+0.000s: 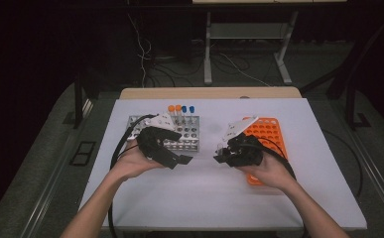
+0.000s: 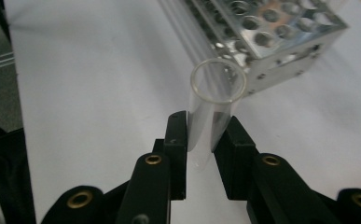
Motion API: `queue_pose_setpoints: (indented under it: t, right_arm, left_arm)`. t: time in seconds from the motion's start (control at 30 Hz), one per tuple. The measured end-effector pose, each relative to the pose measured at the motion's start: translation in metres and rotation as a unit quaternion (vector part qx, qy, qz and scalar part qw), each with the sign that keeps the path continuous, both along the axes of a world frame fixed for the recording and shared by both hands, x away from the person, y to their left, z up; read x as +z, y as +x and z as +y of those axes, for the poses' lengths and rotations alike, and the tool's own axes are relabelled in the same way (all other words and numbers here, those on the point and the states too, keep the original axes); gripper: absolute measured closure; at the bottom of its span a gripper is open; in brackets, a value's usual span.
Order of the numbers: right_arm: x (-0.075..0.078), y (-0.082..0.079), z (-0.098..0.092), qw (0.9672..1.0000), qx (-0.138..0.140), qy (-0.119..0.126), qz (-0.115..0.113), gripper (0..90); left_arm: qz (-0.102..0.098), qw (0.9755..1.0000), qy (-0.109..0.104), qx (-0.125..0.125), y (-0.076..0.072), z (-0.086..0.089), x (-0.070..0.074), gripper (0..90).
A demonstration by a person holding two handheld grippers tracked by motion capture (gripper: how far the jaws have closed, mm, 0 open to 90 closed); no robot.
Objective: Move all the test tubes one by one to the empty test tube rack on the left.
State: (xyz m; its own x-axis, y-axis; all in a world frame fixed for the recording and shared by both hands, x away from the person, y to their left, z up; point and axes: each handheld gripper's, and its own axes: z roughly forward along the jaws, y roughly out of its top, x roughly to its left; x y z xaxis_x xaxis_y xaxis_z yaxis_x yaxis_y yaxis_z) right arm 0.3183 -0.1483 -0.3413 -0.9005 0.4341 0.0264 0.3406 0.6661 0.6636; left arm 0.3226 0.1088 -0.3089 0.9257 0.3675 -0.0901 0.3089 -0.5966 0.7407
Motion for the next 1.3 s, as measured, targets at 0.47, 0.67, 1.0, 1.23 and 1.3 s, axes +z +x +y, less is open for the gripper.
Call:
queue_pose_setpoints:
  t: [0.47, 0.67, 1.0, 1.23, 1.3]
  right_arm:
    - [-0.012, -0.014, 0.041, 0.9979, 0.060, -0.013, 0.018, 74.7]
    - [-0.012, -0.017, 0.050, 0.9972, 0.072, -0.009, 0.018, 74.7]
    - [-0.013, -0.019, 0.057, 0.9966, 0.079, -0.003, 0.023, 74.3]
    - [-0.011, -0.016, 0.047, 0.9981, 0.057, 0.005, 0.023, 52.1]
    - [-0.009, -0.017, 0.041, 0.9986, 0.045, 0.015, 0.021, 47.1]
  left_arm:
    - [-0.001, 0.9946, 0.045, -0.093, -0.007, -0.028, 0.000, 44.8]
    - [0.005, 0.9918, 0.057, -0.115, -0.007, -0.033, -0.005, 56.5]
    - [0.014, 0.9900, 0.062, -0.126, -0.006, -0.031, -0.005, 74.2]
    - [0.012, 0.9924, 0.057, -0.108, 0.001, -0.022, 0.000, 74.3]
    - [0.011, 0.9934, 0.054, -0.100, 0.004, -0.017, 0.003, 74.3]
